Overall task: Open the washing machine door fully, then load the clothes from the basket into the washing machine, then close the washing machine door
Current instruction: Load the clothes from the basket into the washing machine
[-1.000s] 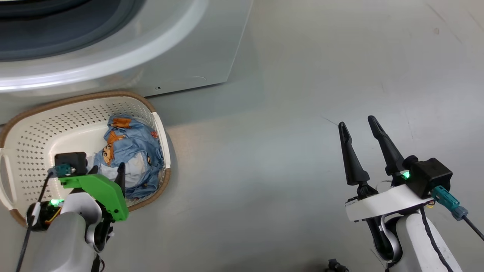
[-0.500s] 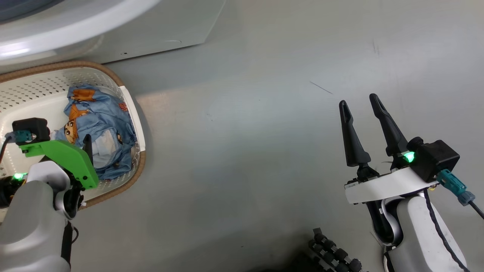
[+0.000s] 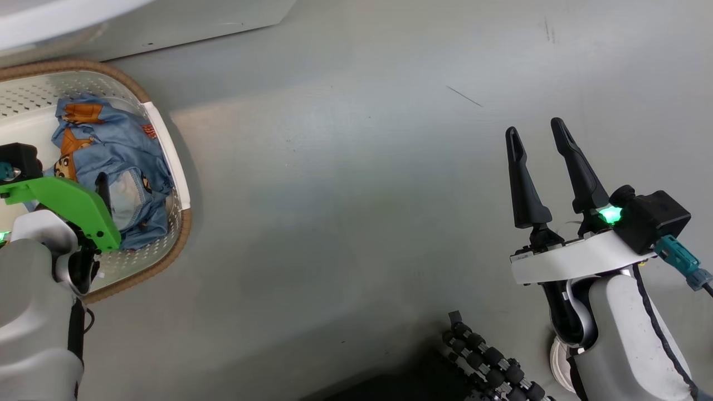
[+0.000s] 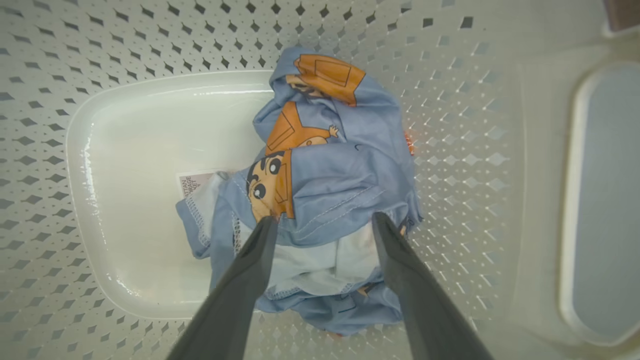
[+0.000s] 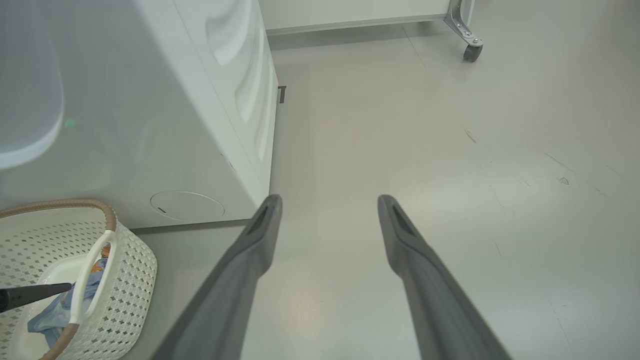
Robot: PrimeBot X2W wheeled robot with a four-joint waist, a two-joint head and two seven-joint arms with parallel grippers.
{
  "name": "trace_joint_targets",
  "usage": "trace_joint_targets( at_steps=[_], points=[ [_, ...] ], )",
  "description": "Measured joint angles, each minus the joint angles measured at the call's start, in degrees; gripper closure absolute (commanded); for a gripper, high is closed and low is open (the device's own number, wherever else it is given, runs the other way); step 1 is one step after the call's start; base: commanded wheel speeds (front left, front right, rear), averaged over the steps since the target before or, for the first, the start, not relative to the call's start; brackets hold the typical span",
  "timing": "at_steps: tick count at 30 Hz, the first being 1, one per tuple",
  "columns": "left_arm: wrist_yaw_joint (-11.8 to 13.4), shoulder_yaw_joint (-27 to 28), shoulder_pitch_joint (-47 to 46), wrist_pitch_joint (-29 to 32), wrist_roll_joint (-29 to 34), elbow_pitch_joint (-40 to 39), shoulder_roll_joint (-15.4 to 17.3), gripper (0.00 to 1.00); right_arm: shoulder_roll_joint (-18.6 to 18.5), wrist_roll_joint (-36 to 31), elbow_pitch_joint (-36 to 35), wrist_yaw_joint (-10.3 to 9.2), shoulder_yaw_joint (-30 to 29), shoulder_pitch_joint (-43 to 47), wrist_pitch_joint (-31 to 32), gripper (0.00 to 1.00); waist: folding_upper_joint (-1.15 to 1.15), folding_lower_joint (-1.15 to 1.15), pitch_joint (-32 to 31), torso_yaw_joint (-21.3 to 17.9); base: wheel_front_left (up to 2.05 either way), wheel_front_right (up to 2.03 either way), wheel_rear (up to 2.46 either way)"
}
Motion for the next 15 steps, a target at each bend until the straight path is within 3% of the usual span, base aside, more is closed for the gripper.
trace_joint_targets(
  at_steps=[15],
  points=[
    [0.6, -0.8, -6.0, 0.0, 0.9, 4.1, 0.6, 0.00, 0.0, -0.6, -0.9, 0.00, -0.9, -0.5, 0.0, 0.00, 0.00, 0.00, 4.4, 0.0, 0.00, 0.00, 0.00]
  ],
)
